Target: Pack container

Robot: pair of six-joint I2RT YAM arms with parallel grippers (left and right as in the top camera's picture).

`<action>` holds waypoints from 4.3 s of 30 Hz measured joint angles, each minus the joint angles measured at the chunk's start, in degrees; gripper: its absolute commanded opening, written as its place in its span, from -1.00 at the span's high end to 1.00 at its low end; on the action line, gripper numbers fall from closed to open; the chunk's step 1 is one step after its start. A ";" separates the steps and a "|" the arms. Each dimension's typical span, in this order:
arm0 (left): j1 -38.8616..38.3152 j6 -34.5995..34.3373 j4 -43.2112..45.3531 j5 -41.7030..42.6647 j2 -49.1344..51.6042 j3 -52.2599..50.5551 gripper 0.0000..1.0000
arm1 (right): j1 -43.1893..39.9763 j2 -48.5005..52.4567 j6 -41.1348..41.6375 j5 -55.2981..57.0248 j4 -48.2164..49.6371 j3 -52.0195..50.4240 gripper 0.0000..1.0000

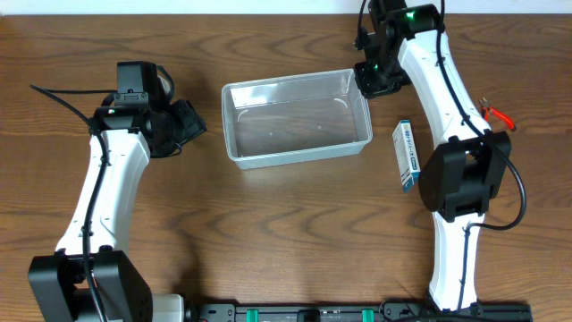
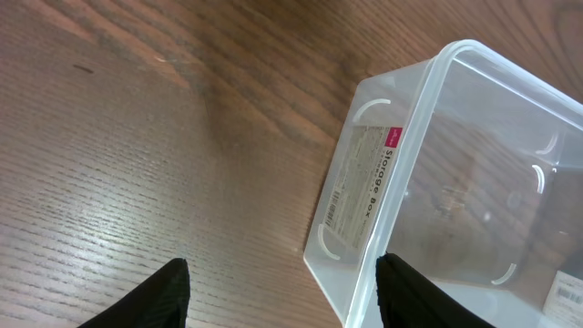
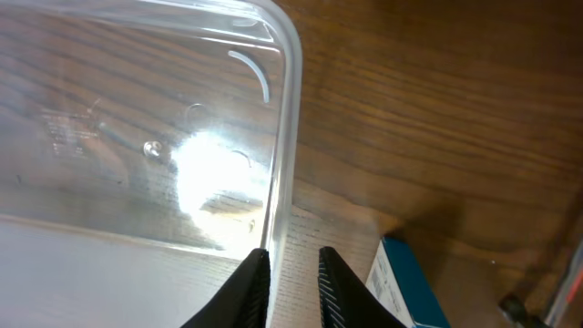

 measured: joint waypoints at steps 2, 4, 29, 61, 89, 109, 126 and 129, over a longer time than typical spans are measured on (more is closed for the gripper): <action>0.00 0.00 -0.24 0.00 0.00 0.00 -0.15 | 0.04 0.00 -0.02 -0.20 0.26 -0.17 0.42; 0.00 0.00 -0.48 0.00 0.00 0.00 -0.15 | 0.22 0.00 -0.26 -0.28 0.35 -0.20 0.33; 0.00 0.07 -1.11 -0.02 0.00 0.00 -0.34 | 0.94 0.00 0.74 -0.44 0.87 -3.30 0.34; 0.00 0.00 -4.39 -0.02 0.00 0.00 -0.35 | 0.94 0.00 3.45 1.77 -2.95 -7.96 0.01; -3.32 0.87 -33.16 4.72 0.00 0.28 0.88 | 0.94 0.00 0.46 0.11 6.40 -1.11 -0.47; -22.58 -4.79 -22.95 1.46 0.00 -0.59 0.88 | 0.94 0.00 0.46 -0.04 1.46 6.12 -0.47; -22.84 -7.61 -9.57 -1.31 0.00 -9.70 0.88 | 0.94 0.00 0.46 -0.04 0.44 6.12 -0.47; -22.84 -7.80 -7.74 -1.36 0.00 -9.70 0.88 | 0.94 0.00 0.46 -0.02 0.17 6.12 -0.47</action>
